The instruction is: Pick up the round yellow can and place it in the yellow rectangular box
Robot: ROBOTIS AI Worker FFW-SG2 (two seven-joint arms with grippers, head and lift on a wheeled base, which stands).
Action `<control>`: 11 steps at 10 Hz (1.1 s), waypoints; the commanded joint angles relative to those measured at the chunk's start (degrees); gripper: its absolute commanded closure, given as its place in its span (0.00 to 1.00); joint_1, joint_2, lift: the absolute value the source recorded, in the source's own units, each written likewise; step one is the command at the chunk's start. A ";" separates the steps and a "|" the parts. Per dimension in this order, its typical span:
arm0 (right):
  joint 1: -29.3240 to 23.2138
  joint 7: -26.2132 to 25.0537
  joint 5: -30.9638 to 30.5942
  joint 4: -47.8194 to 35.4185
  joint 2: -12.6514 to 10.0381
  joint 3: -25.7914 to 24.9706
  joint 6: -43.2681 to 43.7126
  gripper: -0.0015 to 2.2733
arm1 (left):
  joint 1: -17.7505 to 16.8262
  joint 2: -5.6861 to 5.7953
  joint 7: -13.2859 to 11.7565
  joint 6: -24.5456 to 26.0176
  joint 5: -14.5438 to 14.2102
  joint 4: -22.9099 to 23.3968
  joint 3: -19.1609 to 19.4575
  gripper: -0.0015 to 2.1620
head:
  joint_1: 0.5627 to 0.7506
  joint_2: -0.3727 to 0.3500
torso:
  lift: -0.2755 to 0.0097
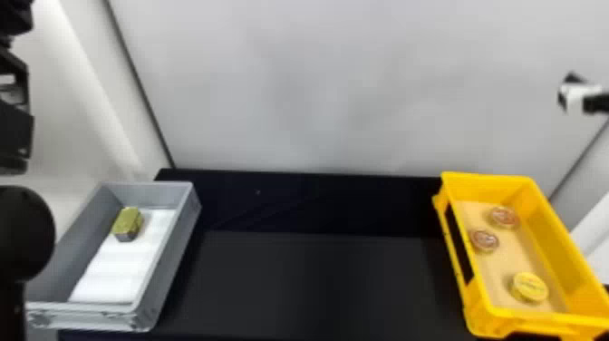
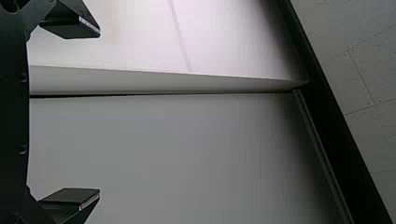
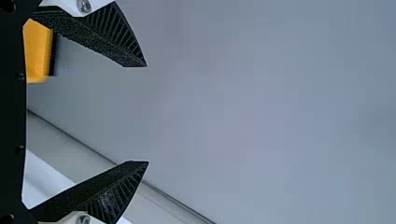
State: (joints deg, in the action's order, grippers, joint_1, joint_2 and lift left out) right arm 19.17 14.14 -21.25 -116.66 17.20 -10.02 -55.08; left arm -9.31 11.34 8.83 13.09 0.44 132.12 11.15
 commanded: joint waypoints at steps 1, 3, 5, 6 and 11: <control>3.94 -7.63 2.08 -4.98 -0.50 3.34 5.58 0.02 | -0.01 0.00 0.14 0.01 0.09 -0.02 0.11 0.04 | 0.70 0.59 | 0.96; 8.86 -11.50 6.21 -5.95 -0.15 5.89 10.77 0.02 | -0.01 0.00 0.14 0.01 0.17 -0.11 0.28 0.04 | 0.70 0.59 | 0.96; 15.01 -13.79 9.73 -5.86 0.91 9.58 14.55 0.02 | -0.09 0.09 0.05 0.01 0.26 -0.11 0.37 0.04 | 0.70 0.59 | 0.96; 17.74 -13.87 12.72 -5.42 1.17 10.20 16.57 0.02 | -0.09 0.09 0.05 -0.08 0.26 -0.11 0.37 0.04 | 0.70 0.59 | 0.96; 28.99 -15.11 18.96 -3.84 4.33 16.53 24.57 0.03 | -0.09 0.27 0.05 -0.43 0.35 -0.19 0.81 0.04 | 0.70 0.59 | 0.96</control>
State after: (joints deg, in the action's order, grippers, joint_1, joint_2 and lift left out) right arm 46.31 -0.08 -3.58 -120.82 21.20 5.43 -33.07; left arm -9.40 11.55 8.89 12.85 0.78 131.92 11.80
